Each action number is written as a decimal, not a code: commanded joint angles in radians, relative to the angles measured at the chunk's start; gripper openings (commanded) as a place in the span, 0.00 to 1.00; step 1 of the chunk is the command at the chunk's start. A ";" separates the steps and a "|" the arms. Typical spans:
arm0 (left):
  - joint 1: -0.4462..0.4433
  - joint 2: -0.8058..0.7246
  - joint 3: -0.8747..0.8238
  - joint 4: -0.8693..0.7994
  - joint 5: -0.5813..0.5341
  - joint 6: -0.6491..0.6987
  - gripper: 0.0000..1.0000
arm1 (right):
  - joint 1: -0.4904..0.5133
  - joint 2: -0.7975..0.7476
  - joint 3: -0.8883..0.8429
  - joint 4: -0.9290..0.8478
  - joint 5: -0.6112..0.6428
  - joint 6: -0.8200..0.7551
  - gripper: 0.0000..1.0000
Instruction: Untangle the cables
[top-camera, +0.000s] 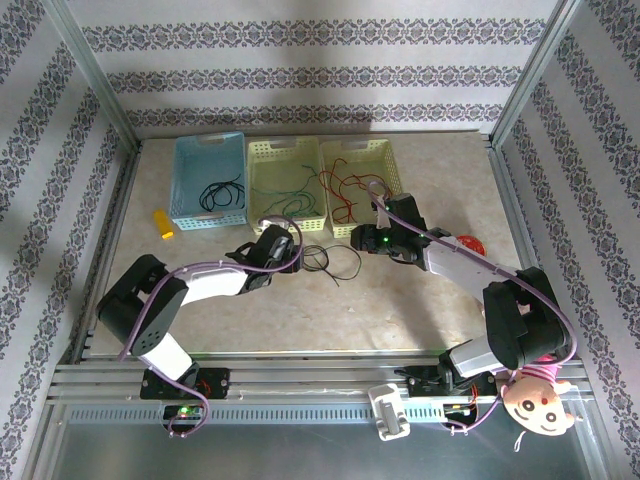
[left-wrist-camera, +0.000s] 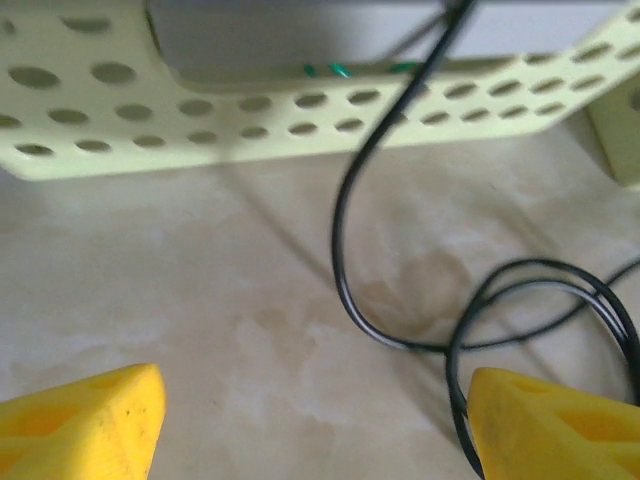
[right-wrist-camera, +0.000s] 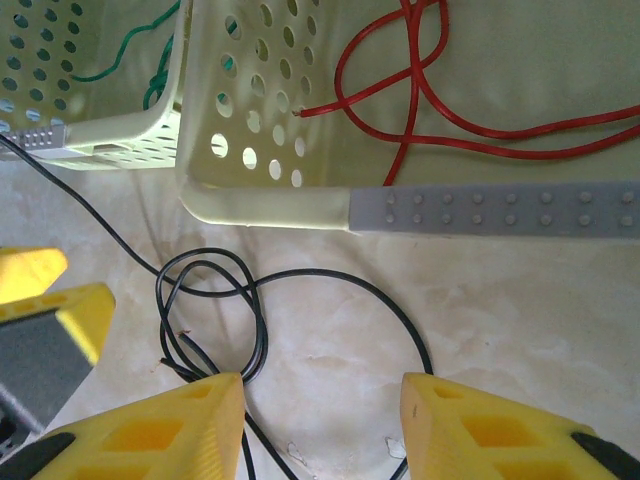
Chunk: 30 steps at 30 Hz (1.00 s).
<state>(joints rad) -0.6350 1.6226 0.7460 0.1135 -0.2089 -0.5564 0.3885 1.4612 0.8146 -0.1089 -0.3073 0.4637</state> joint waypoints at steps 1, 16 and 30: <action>-0.006 0.049 0.053 0.087 -0.095 -0.014 0.78 | -0.004 -0.025 -0.006 -0.009 0.005 -0.023 0.45; -0.023 0.181 0.176 0.075 -0.106 -0.007 0.05 | 0.014 -0.042 -0.008 -0.028 -0.021 -0.054 0.45; -0.092 -0.281 0.107 0.014 0.013 0.048 0.00 | 0.086 0.142 0.040 -0.063 0.075 0.001 0.46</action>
<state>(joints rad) -0.7139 1.3972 0.8768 0.1627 -0.2356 -0.5419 0.4797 1.5585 0.8185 -0.1390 -0.2790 0.4358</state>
